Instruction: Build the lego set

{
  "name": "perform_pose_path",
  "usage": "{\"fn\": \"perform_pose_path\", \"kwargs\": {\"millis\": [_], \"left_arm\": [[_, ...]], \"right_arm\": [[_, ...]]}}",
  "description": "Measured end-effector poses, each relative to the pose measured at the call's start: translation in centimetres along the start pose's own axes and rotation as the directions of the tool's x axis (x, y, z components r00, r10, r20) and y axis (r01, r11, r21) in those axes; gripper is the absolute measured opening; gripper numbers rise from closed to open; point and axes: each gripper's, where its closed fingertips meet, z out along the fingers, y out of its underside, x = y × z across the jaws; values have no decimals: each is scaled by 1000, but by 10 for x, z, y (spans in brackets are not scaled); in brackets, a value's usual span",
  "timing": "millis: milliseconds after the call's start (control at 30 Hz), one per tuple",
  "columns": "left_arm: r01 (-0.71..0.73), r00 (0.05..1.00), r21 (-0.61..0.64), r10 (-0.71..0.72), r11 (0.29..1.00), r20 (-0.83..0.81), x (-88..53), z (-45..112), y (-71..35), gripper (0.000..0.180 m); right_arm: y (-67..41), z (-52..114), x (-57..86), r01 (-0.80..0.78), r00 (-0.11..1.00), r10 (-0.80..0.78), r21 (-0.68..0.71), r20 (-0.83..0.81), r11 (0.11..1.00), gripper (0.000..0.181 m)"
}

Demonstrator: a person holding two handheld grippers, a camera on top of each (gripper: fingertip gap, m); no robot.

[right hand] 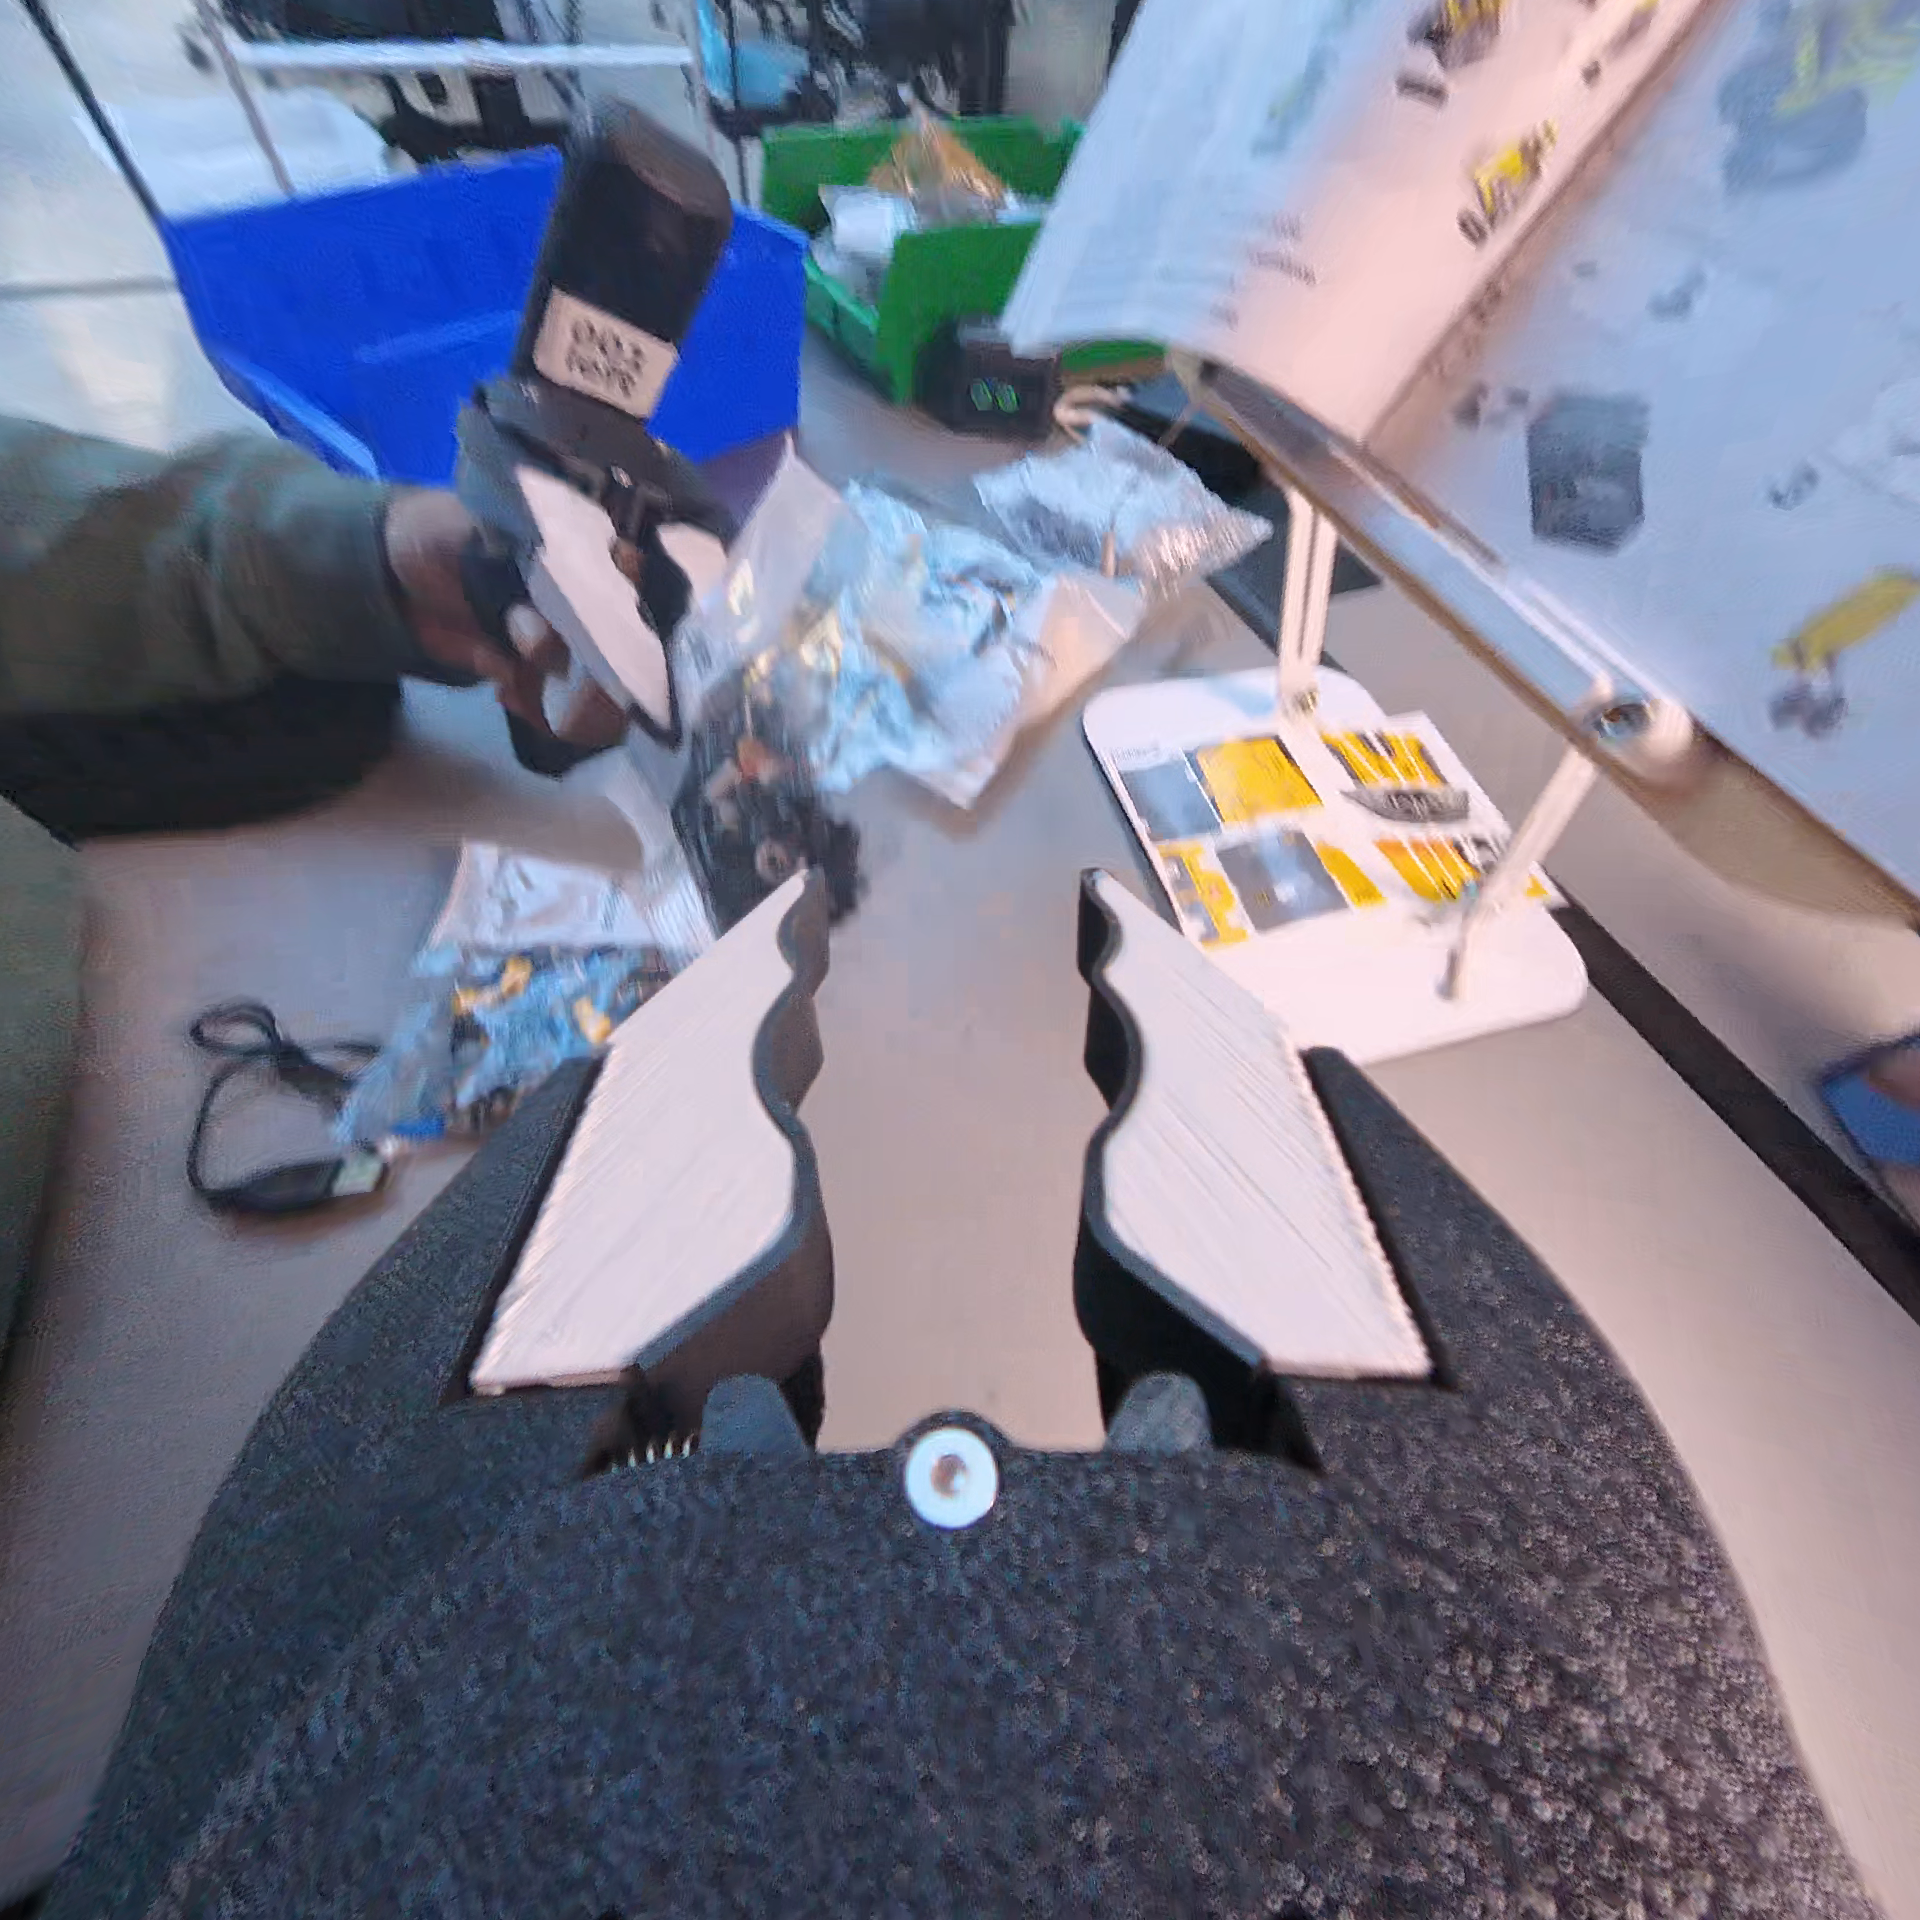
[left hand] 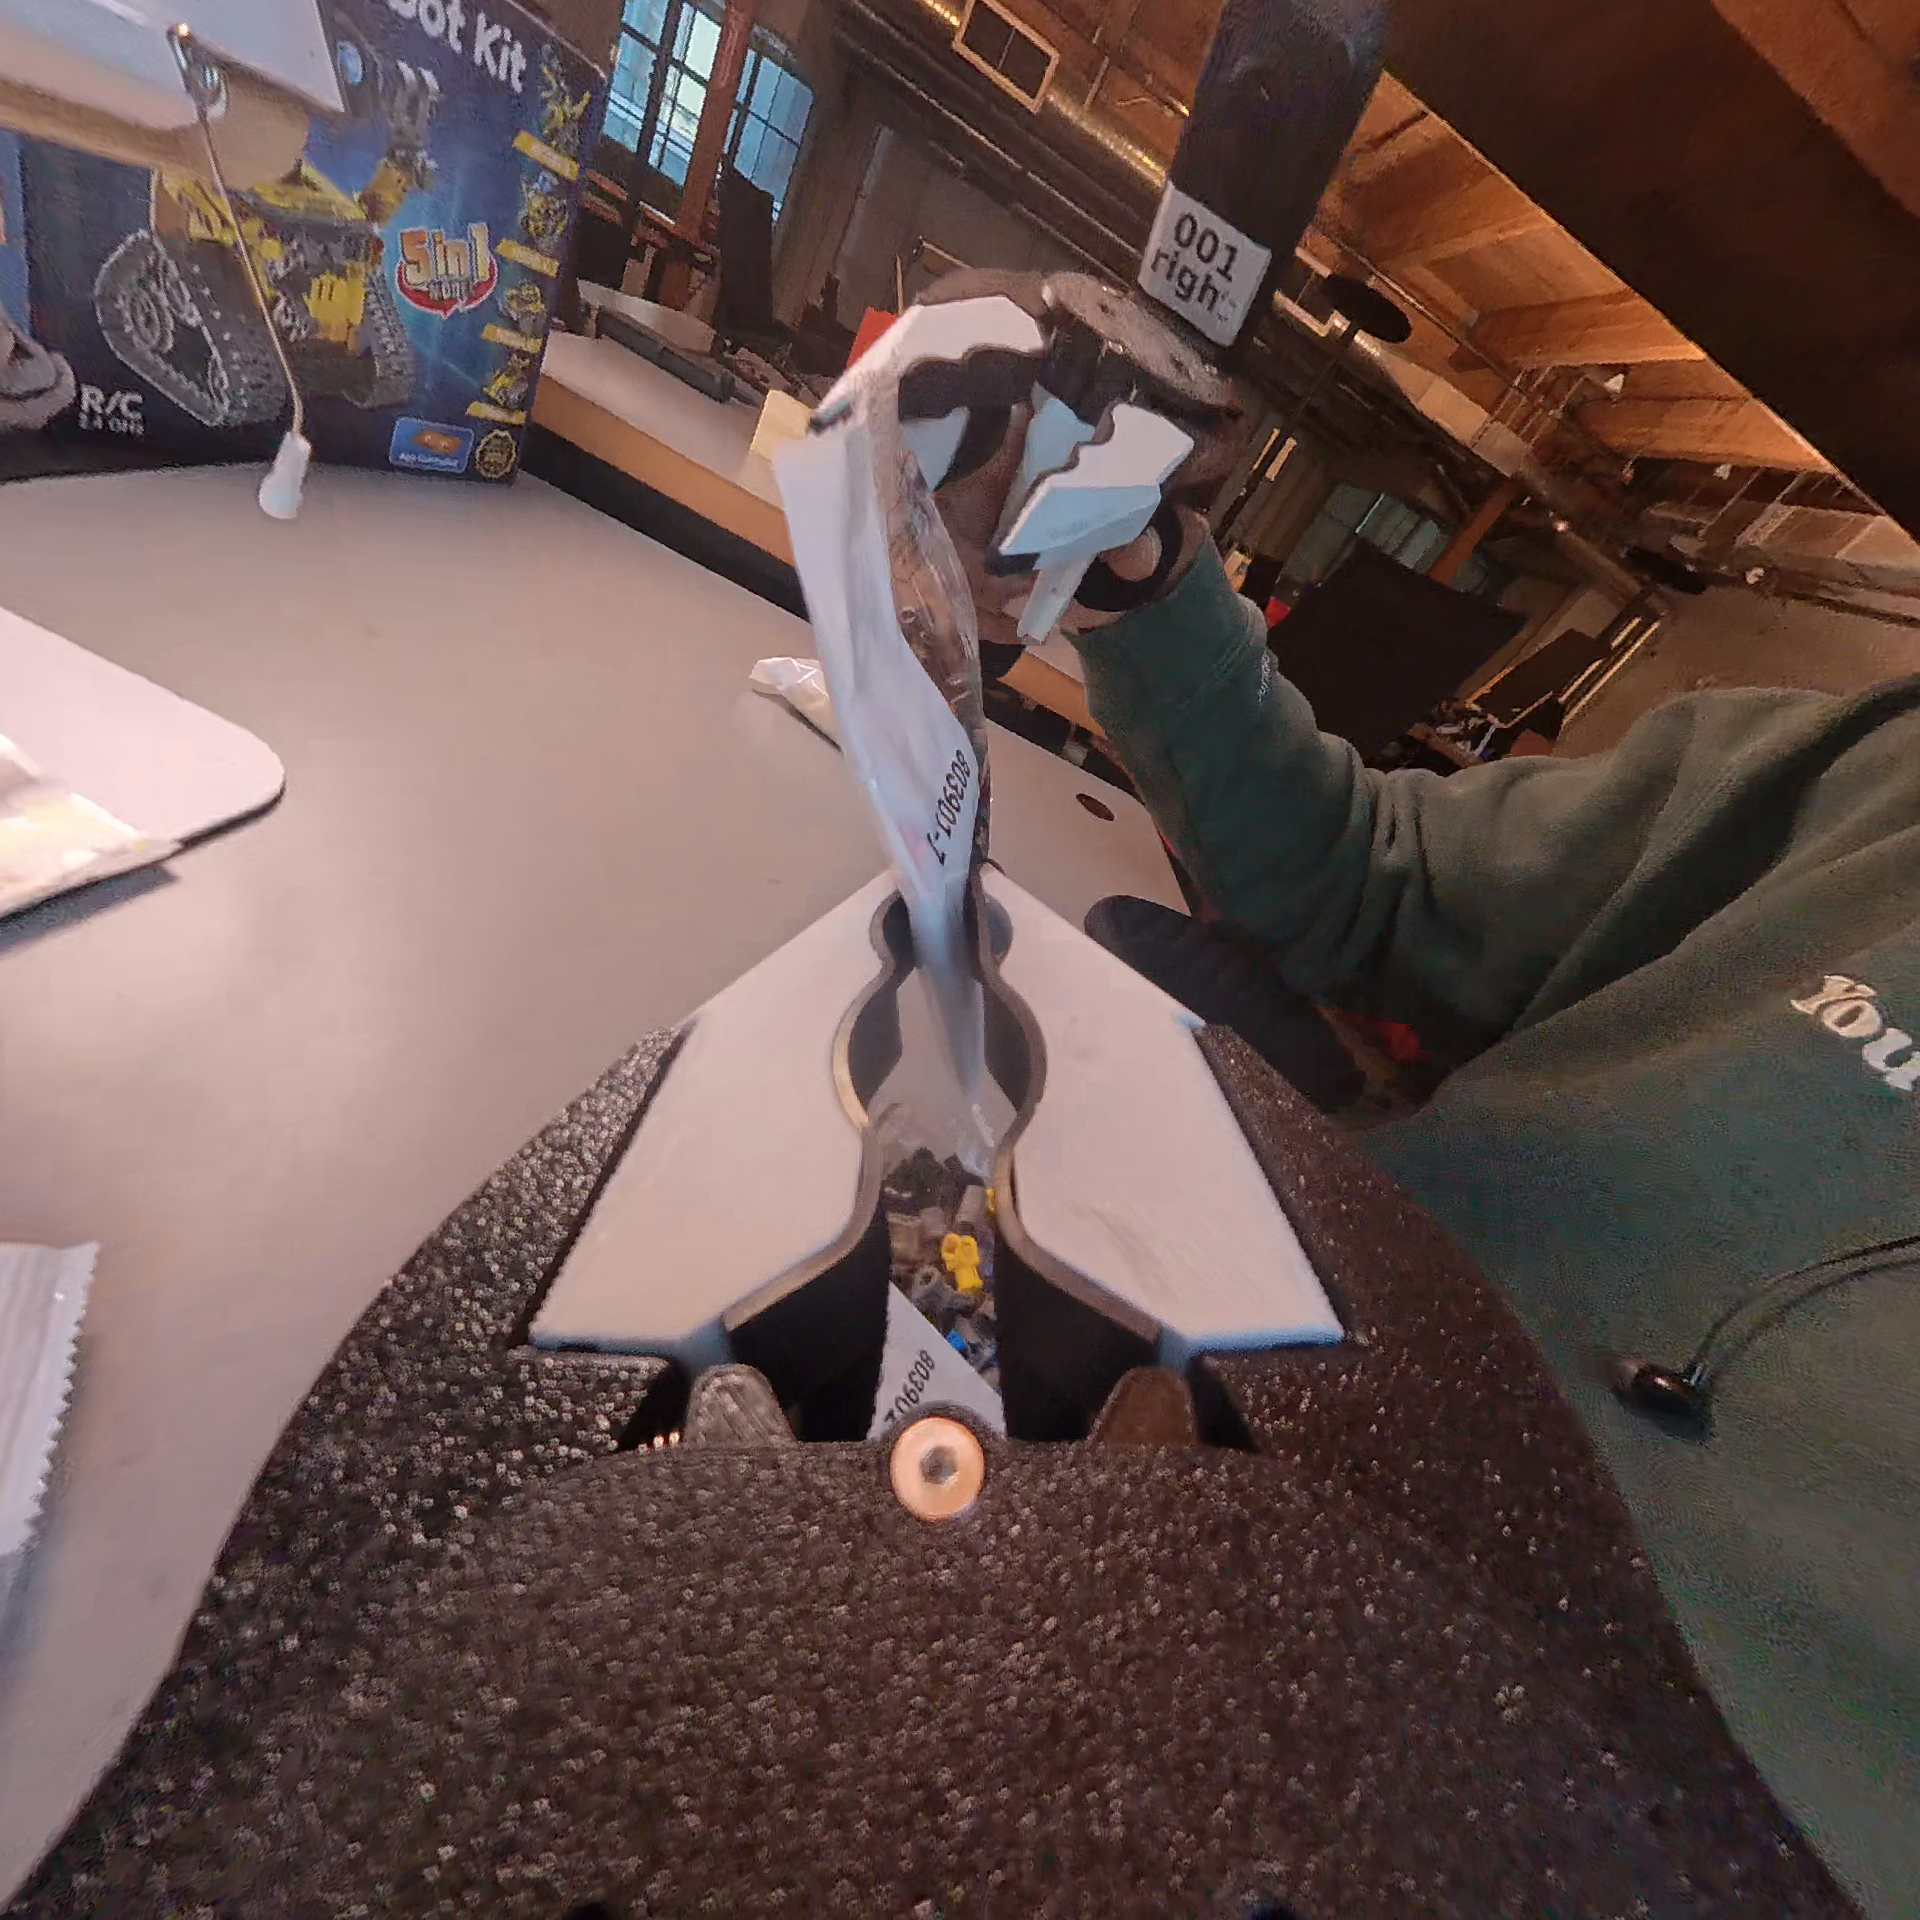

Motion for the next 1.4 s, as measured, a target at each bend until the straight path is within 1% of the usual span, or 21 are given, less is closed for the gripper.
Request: {"fn": "perform_pose_path", "kwargs": {"millis": [67,100,133,167,300,400,500,567,633,700,800,833,900,1000,1033,1067,1167,1267,1400], "left_arm": [[-59,998,-12,60,998,12,-3,3,-11,8],[-82,996,-14,82,997,21,-4,3,-17,8],[-99,995,-11,99,995,32,-6,3,-24,8],[-113,992,-4,113,994,47,-8,2,-31,8],[-159,983,43,154,986,101,-15,-9,-63,8],[-194,977,79,185,978,103,-16,-15,-84,9],[-235,970,81,228,969,86,-11,-15,-100,21],[-293,953,81,284,953,107,-8,-15,-113,30],[-367,925,54,359,929,123,-1,-12,-122,38],[-446,885,-6,442,895,146,3,-6,-125,44],[-570,791,-113,581,814,193,5,4,-128,48],[-605,759,-154,624,781,182,7,9,-126,49],[-641,731,-239,675,730,103,15,18,-112,43],[-657,709,-341,705,672,23,20,28,-87,18],[-655,712,-362,702,664,1,21,28,-80,5],[-650,717,-369,697,664,-8,22,28,-77,1],[-592,779,-349,627,726,-16,26,26,-76,0],[-539,826,-330,564,775,-23,25,21,-77,0],[-453,886,-268,462,850,-31,22,12,-84,0]], "right_arm": [[-27,26,0,-25,997,21,57,73,998,45],[-37,35,6,-40,996,34,75,84,996,36],[-46,41,10,-44,994,34,94,103,995,15],[-56,43,12,-48,992,32,133,126,990,0],[-78,37,22,-78,992,51,233,118,969,0],[-81,27,24,-70,994,45,265,99,962,0],[-86,14,22,-81,990,40,308,135,948,0],[-87,8,19,-70,988,21,317,156,946,0],[-87,6,12,-60,981,-2,316,192,947,0],[-86,7,5,-51,975,-19,305,220,951,0],[-78,13,-7,-19,965,-50,258,256,966,0],[-76,16,-12,-3,961,-65,246,269,969,0],[-72,20,-22,19,950,-88,223,301,975,0],[-65,26,-37,54,929,-118,188,351,981,0],[-62,29,-40,72,926,-130,174,354,982,0],[-60,31,-38,85,930,-139,171,340,982,0],[-61,30,-43,70,917,-140,195,374,978,0],[-63,31,-42,82,922,-153,205,355,975,0],[-68,21,-34,80,934,-157,239,321,968,9]]}}
